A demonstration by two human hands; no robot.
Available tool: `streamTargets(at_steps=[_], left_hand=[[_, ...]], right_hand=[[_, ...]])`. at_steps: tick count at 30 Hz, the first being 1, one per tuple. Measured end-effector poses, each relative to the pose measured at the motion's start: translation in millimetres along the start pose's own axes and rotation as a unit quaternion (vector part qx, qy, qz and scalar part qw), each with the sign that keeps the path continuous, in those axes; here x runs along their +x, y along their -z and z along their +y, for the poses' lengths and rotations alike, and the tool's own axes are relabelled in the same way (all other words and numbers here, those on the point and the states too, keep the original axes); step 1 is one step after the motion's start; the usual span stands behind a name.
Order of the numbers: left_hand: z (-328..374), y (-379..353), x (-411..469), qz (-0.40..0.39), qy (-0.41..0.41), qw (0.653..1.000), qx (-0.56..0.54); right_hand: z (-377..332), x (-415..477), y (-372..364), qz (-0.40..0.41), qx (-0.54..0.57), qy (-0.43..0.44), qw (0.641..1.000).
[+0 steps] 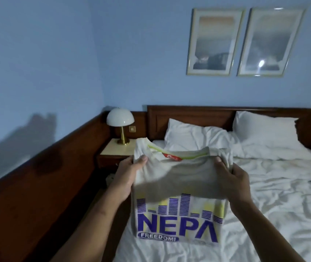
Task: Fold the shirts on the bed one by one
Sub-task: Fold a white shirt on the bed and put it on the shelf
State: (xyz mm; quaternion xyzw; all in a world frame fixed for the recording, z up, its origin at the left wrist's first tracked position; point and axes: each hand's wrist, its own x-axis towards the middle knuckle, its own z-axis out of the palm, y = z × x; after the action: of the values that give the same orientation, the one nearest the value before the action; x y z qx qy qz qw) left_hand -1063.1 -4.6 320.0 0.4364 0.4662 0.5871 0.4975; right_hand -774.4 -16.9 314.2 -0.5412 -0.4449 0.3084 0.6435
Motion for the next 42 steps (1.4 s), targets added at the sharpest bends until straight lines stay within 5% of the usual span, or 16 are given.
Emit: streamTargets(at_steps=[11,20,24,31,36,42], left_hand=[[128.8,17.9,-176.8,0.115,-0.139,0.984,-0.014],[116.3,82.0,-411.8,0.395,-0.157,0.905,0.010],[106.9,115.5,-543.4,0.535,-0.170,0.827,0.032],[90.1,127.4,-814.9,0.702,-0.205,0.682,0.022],[70.7,107.3,-1003.0,0.807,-0.204,0.555,0.008],[47.8,79.0,-1198.0,0.884,-0.215,0.415,-0.007]], right_hand=[[-118.8,-55.3,-4.6,-0.158,0.134,0.048,0.977],[-136.8,-210.3,-65.2,-0.429,0.178,0.063,0.884],[-150.6,-330.0,-87.8,-0.541,0.137,0.128,0.820],[-188.7,-593.6,-86.7,-0.726,0.178,0.095,0.658],[-209.6,-801.0,-44.8,-0.803,0.183,0.099,0.558],[-240.2,-1028.5,38.6,-0.894,0.206,0.073,0.392]])
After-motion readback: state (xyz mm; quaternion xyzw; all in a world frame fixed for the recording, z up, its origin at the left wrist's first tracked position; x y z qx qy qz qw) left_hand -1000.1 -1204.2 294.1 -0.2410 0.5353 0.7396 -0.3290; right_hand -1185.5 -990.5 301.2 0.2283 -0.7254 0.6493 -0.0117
